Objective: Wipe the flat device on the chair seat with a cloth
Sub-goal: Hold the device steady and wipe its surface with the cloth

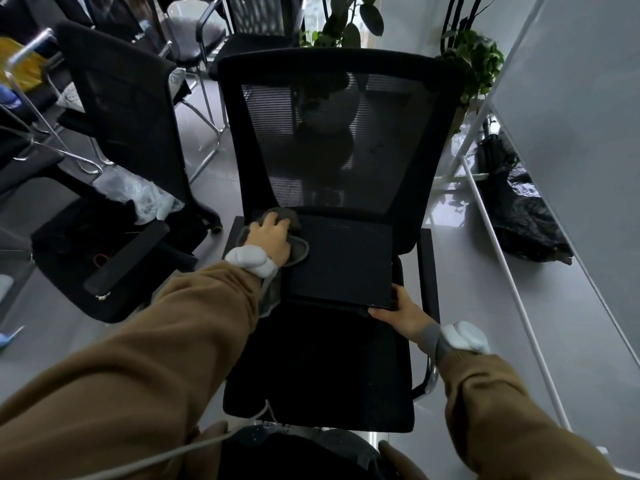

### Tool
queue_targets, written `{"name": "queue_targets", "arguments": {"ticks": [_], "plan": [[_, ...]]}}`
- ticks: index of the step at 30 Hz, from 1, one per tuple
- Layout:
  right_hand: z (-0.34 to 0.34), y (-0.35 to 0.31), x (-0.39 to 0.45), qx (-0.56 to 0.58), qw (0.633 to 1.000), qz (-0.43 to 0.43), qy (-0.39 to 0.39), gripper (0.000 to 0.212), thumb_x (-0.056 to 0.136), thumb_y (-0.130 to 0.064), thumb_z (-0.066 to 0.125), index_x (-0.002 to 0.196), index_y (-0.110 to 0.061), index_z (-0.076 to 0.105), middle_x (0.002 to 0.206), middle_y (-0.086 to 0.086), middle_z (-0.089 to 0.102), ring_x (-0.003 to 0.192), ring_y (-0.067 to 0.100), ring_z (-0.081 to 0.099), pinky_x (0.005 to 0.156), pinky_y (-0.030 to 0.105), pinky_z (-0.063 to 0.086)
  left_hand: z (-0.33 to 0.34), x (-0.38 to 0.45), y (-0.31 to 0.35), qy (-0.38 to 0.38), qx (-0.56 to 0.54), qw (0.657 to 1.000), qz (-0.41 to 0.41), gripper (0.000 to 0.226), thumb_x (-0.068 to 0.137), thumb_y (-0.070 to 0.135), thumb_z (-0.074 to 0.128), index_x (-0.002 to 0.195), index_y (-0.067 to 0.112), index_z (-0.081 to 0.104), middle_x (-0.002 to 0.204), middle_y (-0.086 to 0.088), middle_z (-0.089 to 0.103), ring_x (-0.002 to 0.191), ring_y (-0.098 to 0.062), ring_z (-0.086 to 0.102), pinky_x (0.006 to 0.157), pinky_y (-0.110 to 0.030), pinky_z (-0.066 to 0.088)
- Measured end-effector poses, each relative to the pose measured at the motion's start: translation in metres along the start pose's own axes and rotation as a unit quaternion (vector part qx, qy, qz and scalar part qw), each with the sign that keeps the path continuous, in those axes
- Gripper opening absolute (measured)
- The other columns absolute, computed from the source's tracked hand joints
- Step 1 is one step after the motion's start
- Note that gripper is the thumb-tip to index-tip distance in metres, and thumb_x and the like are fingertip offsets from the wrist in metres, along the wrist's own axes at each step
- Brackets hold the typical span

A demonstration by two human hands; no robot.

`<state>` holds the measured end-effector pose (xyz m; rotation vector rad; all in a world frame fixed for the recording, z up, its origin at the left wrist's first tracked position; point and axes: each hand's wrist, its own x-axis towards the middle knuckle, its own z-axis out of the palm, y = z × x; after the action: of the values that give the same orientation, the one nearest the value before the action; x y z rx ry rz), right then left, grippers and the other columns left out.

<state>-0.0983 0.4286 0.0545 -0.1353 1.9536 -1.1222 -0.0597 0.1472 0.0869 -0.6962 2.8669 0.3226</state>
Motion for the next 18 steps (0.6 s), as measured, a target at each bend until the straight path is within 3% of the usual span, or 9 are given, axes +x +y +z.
{"name": "queue_targets", "arguments": {"ticks": [11, 18], "plan": [[0.004, 0.007, 0.002, 0.022, 1.0, 0.01, 0.012, 0.079, 0.083, -0.015, 0.069, 0.146, -0.011, 0.022, 0.139, 0.011, 0.047, 0.126, 0.025, 0.047, 0.11, 0.042, 0.037, 0.02, -0.001, 0.121, -0.098, -0.034, 0.976, 0.193, 0.064, 0.085, 0.007, 0.046, 0.144, 0.016, 0.022, 0.155, -0.006, 0.023, 0.126, -0.049, 0.032, 0.11, -0.049, 0.026], [0.005, 0.004, 0.002, 0.025, 1.0, 0.004, 0.014, 0.079, 0.084, -0.019, 0.068, 0.147, -0.017, 0.02, 0.134, 0.005, 0.05, 0.114, 0.016, 0.05, 0.101, 0.03, 0.04, 0.02, 0.008, 0.132, -0.146, 0.02, 0.965, 0.216, 0.058, 0.09, 0.01, 0.042, 0.144, 0.018, 0.02, 0.157, -0.003, 0.014, 0.129, -0.051, 0.024, 0.104, -0.051, 0.034]]}}
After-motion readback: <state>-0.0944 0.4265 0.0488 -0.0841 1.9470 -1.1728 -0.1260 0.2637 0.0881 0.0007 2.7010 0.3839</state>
